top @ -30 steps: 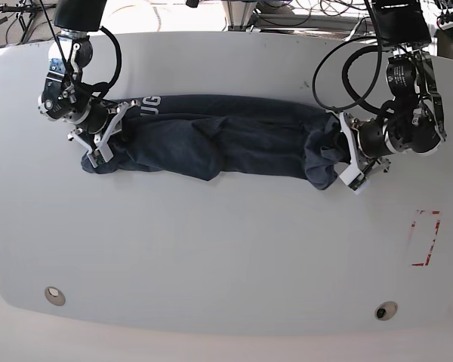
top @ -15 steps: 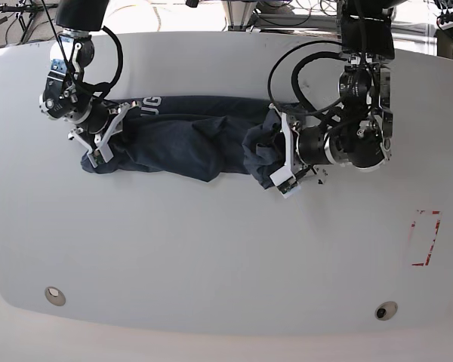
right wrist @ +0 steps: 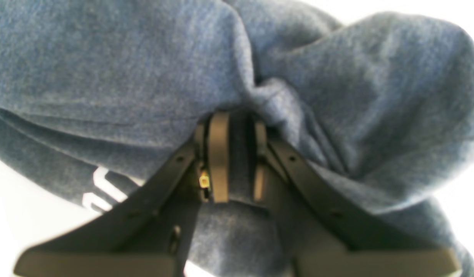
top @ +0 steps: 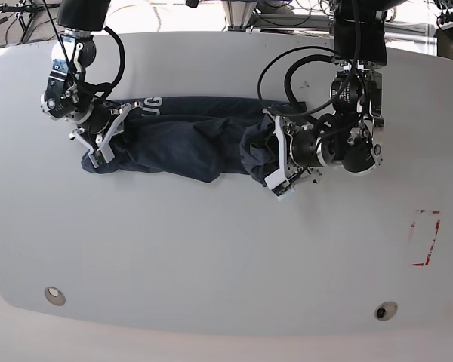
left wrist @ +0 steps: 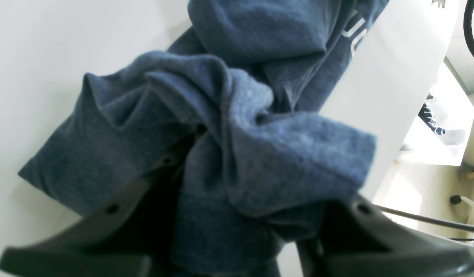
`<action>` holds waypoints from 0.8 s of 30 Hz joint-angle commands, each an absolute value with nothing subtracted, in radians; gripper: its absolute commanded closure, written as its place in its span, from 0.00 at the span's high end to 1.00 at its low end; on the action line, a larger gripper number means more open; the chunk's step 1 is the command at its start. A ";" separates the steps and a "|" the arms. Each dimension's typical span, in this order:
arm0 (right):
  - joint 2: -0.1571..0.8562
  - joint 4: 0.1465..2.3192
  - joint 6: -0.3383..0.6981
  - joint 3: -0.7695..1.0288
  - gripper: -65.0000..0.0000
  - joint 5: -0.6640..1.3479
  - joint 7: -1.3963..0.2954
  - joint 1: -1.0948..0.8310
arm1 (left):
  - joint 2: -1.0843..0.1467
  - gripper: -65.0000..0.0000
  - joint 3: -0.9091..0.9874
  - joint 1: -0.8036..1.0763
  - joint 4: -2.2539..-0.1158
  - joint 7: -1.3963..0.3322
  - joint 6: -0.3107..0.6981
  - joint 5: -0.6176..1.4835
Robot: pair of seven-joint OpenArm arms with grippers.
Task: Fold the T-shirt properly
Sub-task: 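Fold the shirt end with the left gripper toward the right gripper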
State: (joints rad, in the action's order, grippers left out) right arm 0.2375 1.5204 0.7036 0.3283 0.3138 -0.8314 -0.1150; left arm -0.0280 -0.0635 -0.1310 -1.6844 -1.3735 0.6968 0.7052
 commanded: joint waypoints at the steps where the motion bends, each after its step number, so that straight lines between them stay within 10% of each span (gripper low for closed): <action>1: 0.240 1.524 0.698 0.325 0.13 0.288 -0.871 -0.117 | 0.004 0.26 -0.064 -0.171 -1.698 -1.353 0.698 0.728; 10: 0.243 1.524 0.698 0.325 0.13 0.288 -0.871 -0.116 | 0.091 0.57 -0.065 -0.193 -1.696 -1.354 0.698 0.733; 24: 0.248 1.524 0.698 0.321 0.13 0.283 -0.872 -0.116 | 0.157 0.57 -0.085 -0.312 -1.707 -1.396 0.698 0.843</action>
